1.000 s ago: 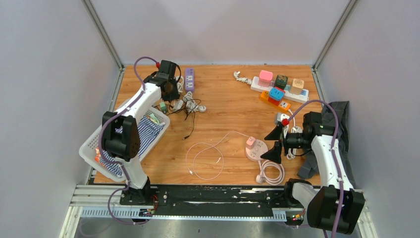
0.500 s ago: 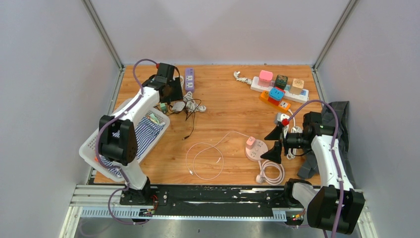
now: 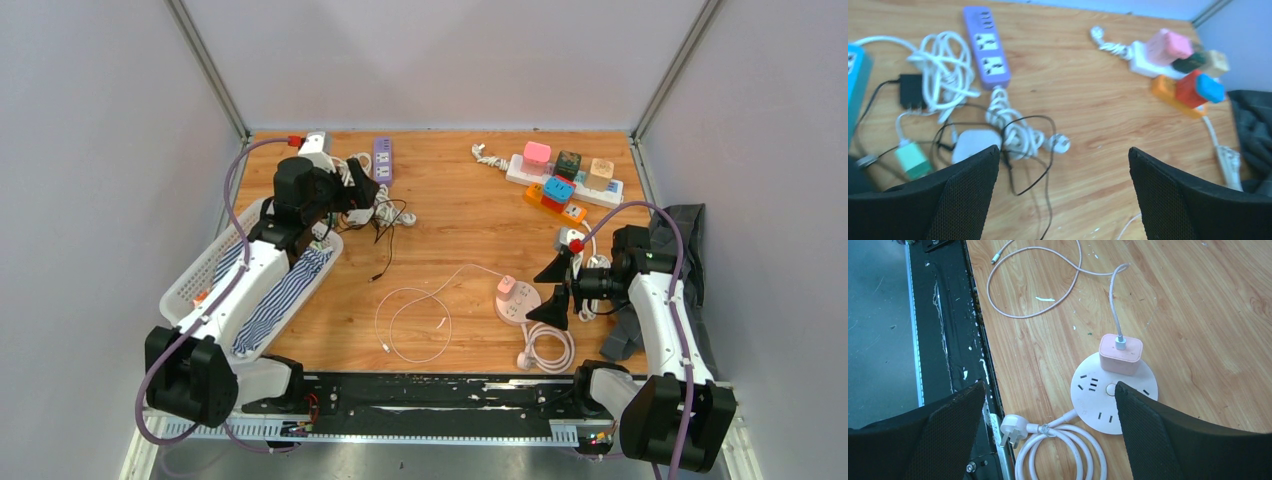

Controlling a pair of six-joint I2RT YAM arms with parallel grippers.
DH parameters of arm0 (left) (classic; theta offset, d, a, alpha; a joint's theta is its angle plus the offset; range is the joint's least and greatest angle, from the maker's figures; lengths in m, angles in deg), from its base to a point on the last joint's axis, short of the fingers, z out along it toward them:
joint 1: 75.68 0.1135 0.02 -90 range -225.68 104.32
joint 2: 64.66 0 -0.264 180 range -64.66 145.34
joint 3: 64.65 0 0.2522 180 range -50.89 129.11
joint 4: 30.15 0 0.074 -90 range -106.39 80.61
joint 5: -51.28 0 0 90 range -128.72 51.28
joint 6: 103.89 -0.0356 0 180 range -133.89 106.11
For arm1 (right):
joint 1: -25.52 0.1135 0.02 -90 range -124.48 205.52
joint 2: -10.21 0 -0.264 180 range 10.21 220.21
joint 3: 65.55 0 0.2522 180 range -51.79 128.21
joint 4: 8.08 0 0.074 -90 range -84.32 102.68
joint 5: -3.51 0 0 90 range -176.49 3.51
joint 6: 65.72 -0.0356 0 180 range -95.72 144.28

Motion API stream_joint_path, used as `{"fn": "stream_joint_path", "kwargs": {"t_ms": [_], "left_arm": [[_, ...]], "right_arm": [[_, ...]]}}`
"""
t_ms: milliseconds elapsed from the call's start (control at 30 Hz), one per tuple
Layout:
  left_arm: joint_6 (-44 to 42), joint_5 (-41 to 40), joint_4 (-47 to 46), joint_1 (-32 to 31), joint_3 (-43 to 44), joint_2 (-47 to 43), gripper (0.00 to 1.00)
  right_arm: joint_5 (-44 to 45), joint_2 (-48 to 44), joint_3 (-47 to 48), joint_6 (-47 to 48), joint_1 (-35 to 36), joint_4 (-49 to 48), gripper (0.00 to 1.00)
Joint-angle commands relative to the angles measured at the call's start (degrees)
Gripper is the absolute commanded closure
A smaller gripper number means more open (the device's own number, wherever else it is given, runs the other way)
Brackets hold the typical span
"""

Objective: Pull the plug off the socket
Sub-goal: Remove the plug from the socket.

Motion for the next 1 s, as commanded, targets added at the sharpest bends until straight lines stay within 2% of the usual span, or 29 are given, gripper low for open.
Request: {"fn": "stream_joint_path", "kwargs": {"t_ms": [0, 100, 167, 233, 433, 600, 800, 967], "left_arm": [[4.3, 12.4, -7.4, -0.2, 1.3, 1.7, 0.0], [8.2, 20.6, -7.4, -0.2, 2.8, 4.6, 0.0], [8.2, 22.3, -7.6, -1.7, 2.5, 5.0, 0.0], [6.1, 20.8, -7.6, -5.3, 1.6, 3.4, 0.0], [-3.2, 12.3, -7.6, -23.3, -1.9, -2.2, 0.0], [-9.9, 1.5, -7.8, -36.5, -5.3, -2.5, 0.03], [-9.6, -9.5, -11.9, -48.1, -7.7, 3.6, 0.1], [-8.3, -16.8, -14.6, -53.7, -6.5, 9.5, 0.13]], "right_arm": [[0.4, -0.1, -0.9, 0.3, -1.3, 0.2, 0.0], [0.6, -0.1, -0.9, 0.2, -1.5, 0.1, 0.0], [0.8, -0.1, -0.9, 0.2, -1.6, 0.0, 0.0], [1.1, 0.0, -0.9, 0.0, -1.7, -0.3, 0.0], [1.8, 0.1, -0.8, -1.4, -1.8, -1.2, 0.0], [4.1, 0.0, -0.8, -5.5, -2.0, -4.2, 0.0], [7.7, 0.1, -0.3, -8.4, -2.2, -6.7, 0.0], [11.4, 0.2, -0.4, -12.8, -2.6, -10.4, 0.0]]}}
